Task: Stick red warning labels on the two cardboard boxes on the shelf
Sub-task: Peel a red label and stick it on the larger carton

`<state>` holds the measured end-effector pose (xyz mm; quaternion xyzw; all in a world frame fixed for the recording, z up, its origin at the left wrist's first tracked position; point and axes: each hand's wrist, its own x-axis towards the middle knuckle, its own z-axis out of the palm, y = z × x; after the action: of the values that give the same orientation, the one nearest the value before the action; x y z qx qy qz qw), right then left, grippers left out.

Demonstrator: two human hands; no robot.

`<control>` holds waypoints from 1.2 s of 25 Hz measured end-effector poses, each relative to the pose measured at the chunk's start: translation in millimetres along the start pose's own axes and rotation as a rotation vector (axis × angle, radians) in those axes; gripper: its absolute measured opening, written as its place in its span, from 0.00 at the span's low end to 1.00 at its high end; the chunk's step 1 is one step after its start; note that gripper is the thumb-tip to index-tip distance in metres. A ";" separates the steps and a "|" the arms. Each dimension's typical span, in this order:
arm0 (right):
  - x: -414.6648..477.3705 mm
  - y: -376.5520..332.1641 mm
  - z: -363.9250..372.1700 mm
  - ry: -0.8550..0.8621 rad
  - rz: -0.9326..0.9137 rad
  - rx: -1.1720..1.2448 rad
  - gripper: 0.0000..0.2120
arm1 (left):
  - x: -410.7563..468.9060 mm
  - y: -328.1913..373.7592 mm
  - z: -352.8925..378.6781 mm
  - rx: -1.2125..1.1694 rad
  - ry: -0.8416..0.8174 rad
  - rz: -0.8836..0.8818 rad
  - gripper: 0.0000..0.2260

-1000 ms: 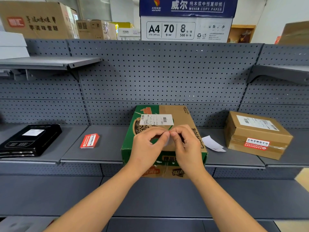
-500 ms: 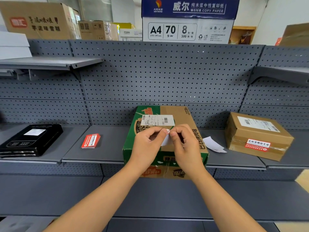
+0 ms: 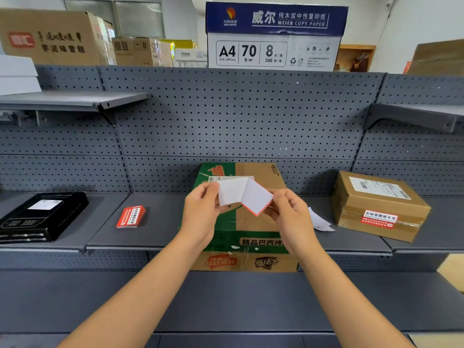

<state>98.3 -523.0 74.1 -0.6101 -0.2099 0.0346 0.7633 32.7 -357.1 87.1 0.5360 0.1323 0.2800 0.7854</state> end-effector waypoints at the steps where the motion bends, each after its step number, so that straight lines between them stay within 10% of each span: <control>1: 2.0 -2.5 -3.1 -0.003 0.039 0.084 0.18 | 1.5 1.7 -1.2 -0.042 0.008 -0.032 0.09; 10: 22.4 -9.1 -58.2 0.155 0.149 0.472 0.06 | 14.1 -2.3 16.3 -0.217 0.077 -0.115 0.07; 30: 96.6 61.3 -155.7 0.309 0.408 -0.279 0.15 | 2.2 -16.0 62.7 -0.174 0.048 -0.222 0.06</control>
<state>255.1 -620.4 16.9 -0.7367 0.0330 0.0651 0.6723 71.1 -408.2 97.1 0.4411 0.1849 0.2145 0.8516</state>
